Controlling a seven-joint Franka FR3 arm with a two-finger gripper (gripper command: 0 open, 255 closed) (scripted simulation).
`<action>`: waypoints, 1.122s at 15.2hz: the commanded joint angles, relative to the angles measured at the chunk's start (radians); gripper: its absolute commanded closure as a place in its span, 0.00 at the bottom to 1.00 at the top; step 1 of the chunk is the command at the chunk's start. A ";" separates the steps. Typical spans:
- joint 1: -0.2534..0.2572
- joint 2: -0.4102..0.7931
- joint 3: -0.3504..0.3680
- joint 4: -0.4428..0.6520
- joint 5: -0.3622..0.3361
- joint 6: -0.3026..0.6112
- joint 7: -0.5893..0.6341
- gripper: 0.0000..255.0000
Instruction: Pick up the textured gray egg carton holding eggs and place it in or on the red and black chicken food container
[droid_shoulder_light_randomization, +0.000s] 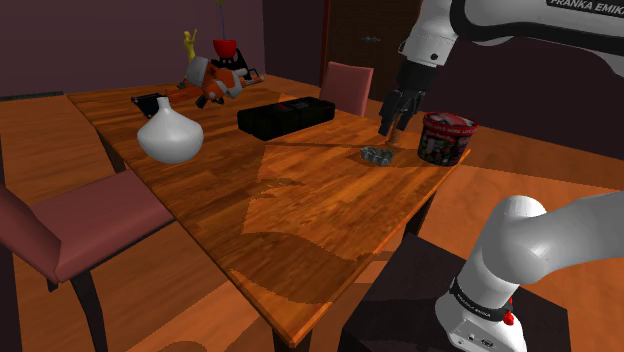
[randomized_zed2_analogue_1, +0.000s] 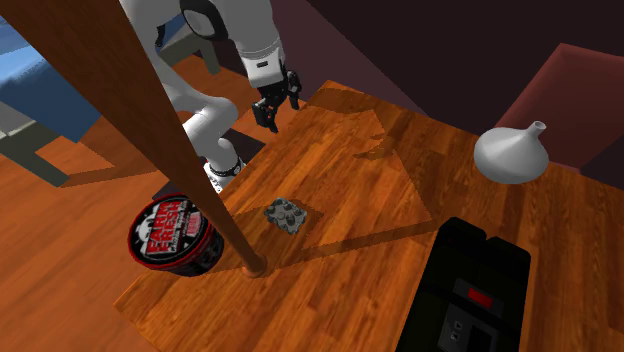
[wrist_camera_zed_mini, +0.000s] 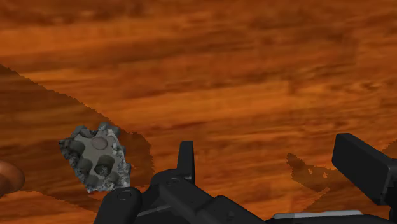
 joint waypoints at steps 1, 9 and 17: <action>0.000 0.000 0.000 0.000 0.000 0.000 0.000 0.00; 0.006 0.191 -0.240 0.060 -0.030 0.013 -0.287 0.00; 0.029 0.491 -0.460 0.220 0.009 -0.006 -0.593 0.00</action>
